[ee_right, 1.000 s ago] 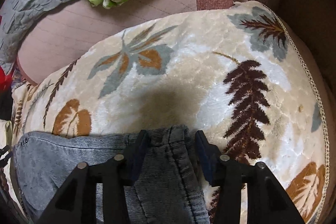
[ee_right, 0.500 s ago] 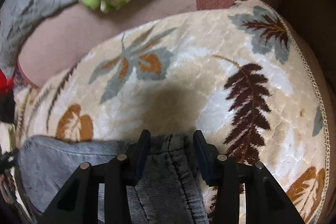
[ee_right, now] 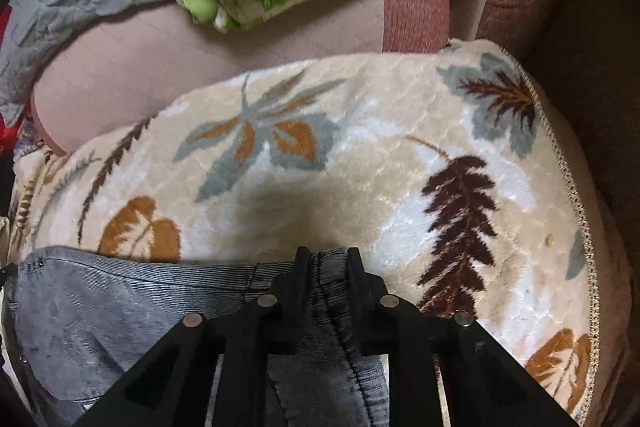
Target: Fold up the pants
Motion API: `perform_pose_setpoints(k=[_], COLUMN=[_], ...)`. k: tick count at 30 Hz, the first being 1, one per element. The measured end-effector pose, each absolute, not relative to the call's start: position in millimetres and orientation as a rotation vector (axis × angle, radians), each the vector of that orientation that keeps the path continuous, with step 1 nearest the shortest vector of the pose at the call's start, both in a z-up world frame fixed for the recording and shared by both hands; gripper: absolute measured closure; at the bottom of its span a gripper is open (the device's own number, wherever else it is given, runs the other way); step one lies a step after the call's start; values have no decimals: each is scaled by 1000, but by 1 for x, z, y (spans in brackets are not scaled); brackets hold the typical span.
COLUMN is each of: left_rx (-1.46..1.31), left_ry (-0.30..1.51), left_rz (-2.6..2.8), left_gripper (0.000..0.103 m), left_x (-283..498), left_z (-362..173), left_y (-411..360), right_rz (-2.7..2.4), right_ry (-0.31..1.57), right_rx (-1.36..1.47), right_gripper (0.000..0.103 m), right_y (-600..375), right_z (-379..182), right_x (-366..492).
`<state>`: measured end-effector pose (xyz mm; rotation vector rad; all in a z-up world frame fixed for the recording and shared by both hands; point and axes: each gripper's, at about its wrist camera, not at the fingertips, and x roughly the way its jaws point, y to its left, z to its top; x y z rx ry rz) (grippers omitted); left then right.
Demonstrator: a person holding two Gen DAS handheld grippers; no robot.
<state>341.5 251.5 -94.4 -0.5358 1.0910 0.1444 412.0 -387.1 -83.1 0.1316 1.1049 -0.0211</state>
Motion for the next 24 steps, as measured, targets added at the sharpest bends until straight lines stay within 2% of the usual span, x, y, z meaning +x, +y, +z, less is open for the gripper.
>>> perform_pose_setpoints(k=[14, 20, 24], left_rx=[-590, -600, -614], left_ry=[876, 743, 693], left_rz=[16, -61, -113], left_gripper=[101, 101, 101], left_x=[266, 165, 85], left_z=[-4, 50, 57], left_y=[244, 234, 229], right_rz=[13, 35, 52], right_ry=[981, 881, 828], right_rx=[222, 272, 265], right_gripper=[85, 85, 85], right_y=[-405, -425, -440], right_z=[-11, 41, 66], right_x=[361, 293, 217])
